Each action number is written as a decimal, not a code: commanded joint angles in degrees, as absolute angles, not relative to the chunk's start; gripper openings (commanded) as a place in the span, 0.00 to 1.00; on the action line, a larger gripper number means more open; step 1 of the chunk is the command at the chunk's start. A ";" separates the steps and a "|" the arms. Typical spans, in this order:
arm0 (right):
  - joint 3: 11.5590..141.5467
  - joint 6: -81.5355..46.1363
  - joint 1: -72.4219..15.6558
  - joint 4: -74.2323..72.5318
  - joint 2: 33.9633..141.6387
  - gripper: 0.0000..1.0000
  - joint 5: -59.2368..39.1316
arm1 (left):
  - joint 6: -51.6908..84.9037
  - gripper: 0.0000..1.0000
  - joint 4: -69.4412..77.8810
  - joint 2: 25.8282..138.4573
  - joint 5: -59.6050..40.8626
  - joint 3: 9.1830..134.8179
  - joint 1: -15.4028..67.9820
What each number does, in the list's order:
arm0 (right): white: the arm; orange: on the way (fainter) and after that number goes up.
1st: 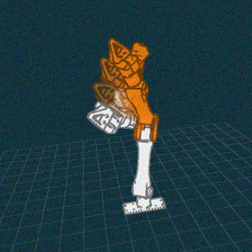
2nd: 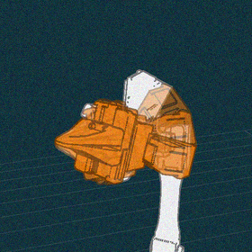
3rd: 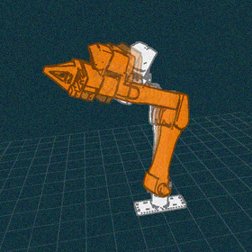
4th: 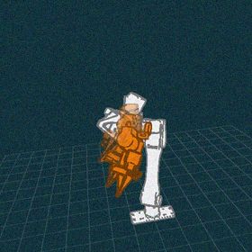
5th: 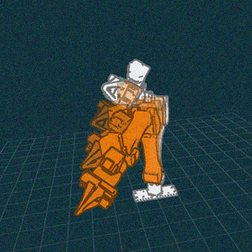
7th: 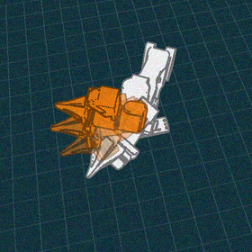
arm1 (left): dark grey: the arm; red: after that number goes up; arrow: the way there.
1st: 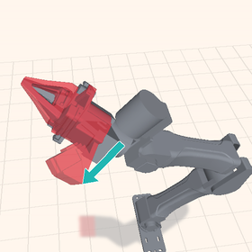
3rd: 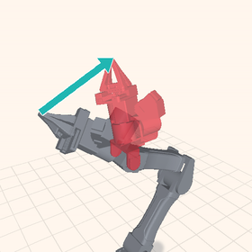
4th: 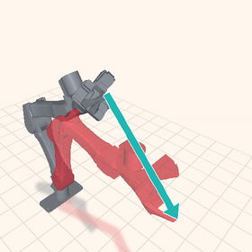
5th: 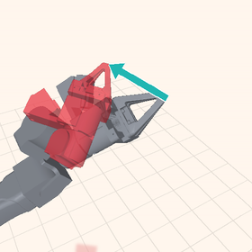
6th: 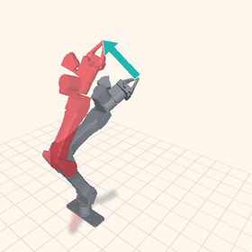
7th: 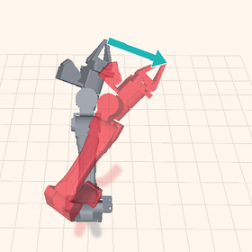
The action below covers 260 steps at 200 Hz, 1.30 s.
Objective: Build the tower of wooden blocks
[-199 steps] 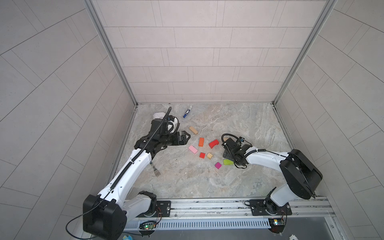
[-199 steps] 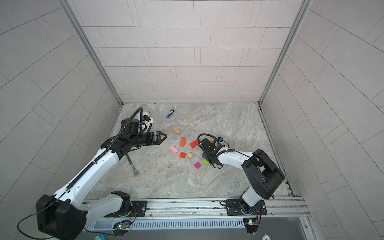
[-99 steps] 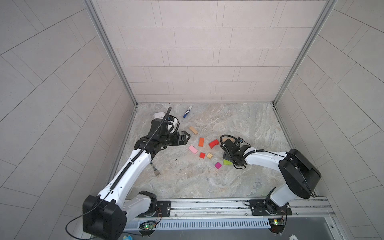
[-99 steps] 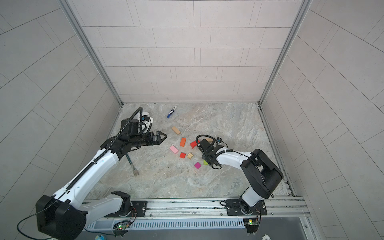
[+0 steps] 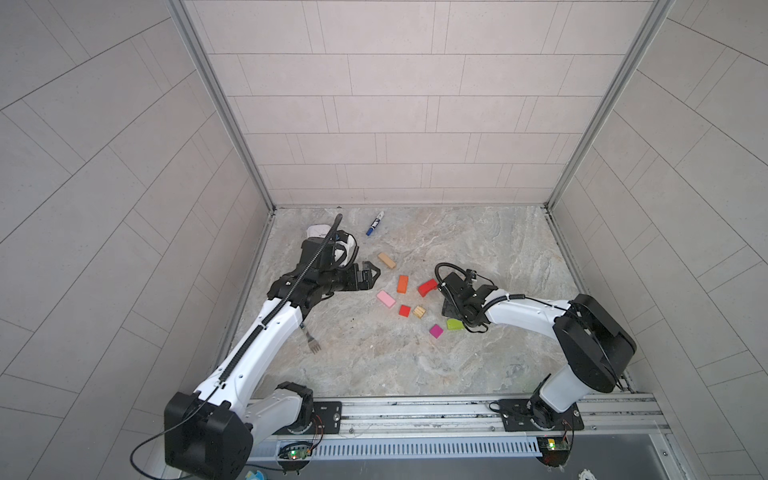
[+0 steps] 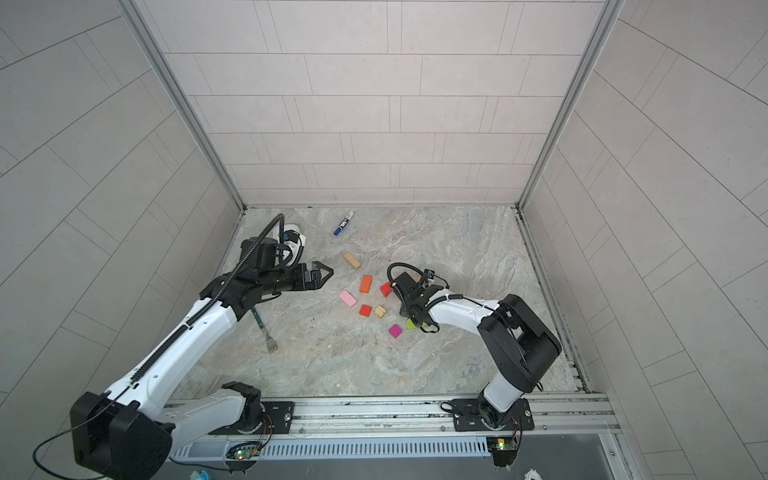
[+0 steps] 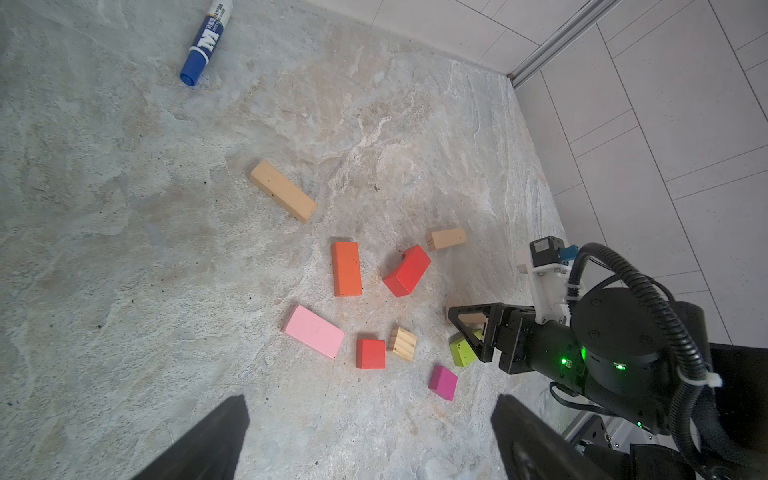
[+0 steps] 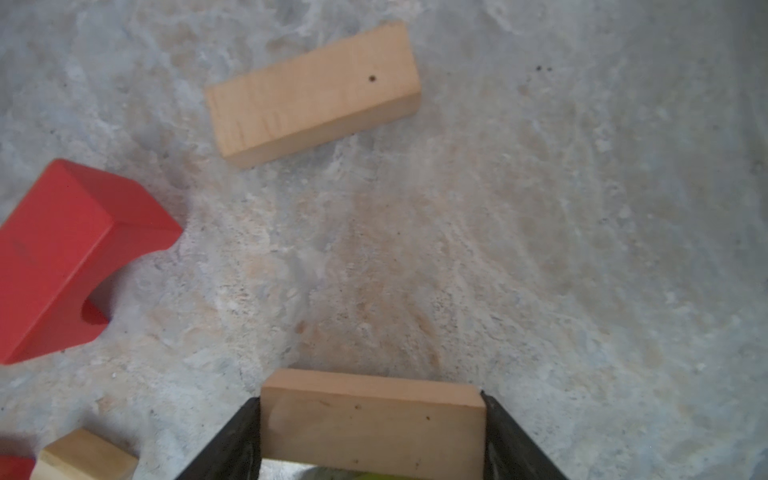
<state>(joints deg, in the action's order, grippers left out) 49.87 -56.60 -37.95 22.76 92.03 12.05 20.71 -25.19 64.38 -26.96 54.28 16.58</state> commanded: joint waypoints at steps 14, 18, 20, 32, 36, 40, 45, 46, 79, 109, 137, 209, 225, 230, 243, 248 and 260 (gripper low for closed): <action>52.61 -46.08 -35.94 25.02 92.76 0.63 7.87 | 20.04 0.99 -24.91 63.39 -26.67 54.01 16.79; 52.77 -45.38 -35.52 25.09 92.81 0.63 7.24 | 20.08 0.99 -24.95 63.47 -26.71 53.97 16.81; 52.81 -45.01 -35.29 25.06 92.86 0.63 6.91 | 20.05 0.99 -24.96 63.48 -26.72 53.97 16.83; 53.20 -42.73 -33.94 25.10 93.28 0.63 4.65 | 20.04 0.99 -25.02 63.56 -26.64 54.08 16.79; 53.45 -42.00 -33.45 25.13 93.48 0.63 3.89 | 20.04 0.99 -25.05 63.51 -26.64 54.11 16.80; 53.69 -41.15 -32.95 25.21 93.78 0.63 3.03 | 20.04 0.98 -25.05 63.53 -26.64 54.00 16.79; 54.04 -40.32 -32.28 25.47 94.13 0.62 2.10 | 20.04 0.98 -25.04 63.49 -26.60 54.02 16.80; 54.13 -40.16 -32.18 25.57 94.18 0.62 1.97 | 20.04 0.98 -25.05 63.52 -26.57 54.04 16.79; 57.13 -35.67 -29.50 28.53 96.90 0.61 -0.28 | 19.95 0.98 -25.11 63.49 -26.59 54.12 16.79; 59.45 -33.38 -28.46 30.14 98.81 0.62 0.26 | 20.01 0.99 -25.06 63.51 -26.63 54.06 16.84; 60.45 -33.15 -26.62 30.07 99.84 0.61 -0.86 | 20.02 0.99 -25.05 63.40 -26.63 54.07 16.83; 62.49 -30.55 -24.43 28.42 102.33 0.62 -2.42 | 19.78 0.99 -25.22 63.20 -26.37 54.11 16.85; 62.53 -30.13 -24.10 27.63 103.02 0.62 -2.71 | 19.68 0.98 -25.22 63.11 -26.19 54.15 16.85; 62.61 -30.07 -24.00 27.46 103.29 0.62 -2.81 | 19.69 0.98 -25.22 63.18 -26.24 54.14 16.81; 62.72 -29.86 -23.67 27.03 103.69 0.62 -2.93 | 19.69 0.99 -25.22 63.15 -26.19 54.14 16.79; 62.82 -29.63 -23.52 26.91 103.79 0.62 -3.06 | 19.69 0.99 -25.21 63.27 -26.24 54.16 16.79; 62.88 -29.40 -23.14 26.50 104.08 0.62 -3.33 | 19.69 0.99 -25.22 63.28 -26.19 54.14 16.79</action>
